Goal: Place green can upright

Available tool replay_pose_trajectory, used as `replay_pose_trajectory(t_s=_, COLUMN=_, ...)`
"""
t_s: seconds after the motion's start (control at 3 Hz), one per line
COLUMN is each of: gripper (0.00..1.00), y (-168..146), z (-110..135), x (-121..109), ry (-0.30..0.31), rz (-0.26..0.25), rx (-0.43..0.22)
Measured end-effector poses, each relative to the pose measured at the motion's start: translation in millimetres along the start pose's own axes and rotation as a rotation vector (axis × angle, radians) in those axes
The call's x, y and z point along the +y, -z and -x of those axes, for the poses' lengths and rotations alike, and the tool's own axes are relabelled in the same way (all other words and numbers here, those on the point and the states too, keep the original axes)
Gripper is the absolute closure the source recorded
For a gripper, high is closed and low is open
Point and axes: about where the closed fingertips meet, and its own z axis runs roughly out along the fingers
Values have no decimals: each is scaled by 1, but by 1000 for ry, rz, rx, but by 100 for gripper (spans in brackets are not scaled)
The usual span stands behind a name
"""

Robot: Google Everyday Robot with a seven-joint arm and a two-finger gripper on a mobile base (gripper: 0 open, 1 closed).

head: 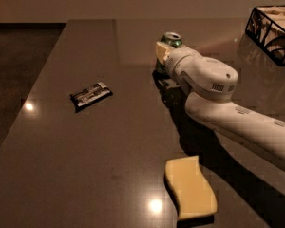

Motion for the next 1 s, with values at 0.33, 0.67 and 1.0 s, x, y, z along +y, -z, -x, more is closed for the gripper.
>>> replay_pose_trajectory(t_s=0.33, gripper=12, y=0, z=0, x=0, ry=0, rz=0, rx=0)
replay_pose_trajectory(t_s=0.67, gripper=0, y=0, z=-1, x=-1, ry=1, rz=-1, rx=1)
replay_pose_trajectory(t_s=1.0, gripper=0, y=0, z=-1, x=-1, ry=1, rz=-1, rx=1)
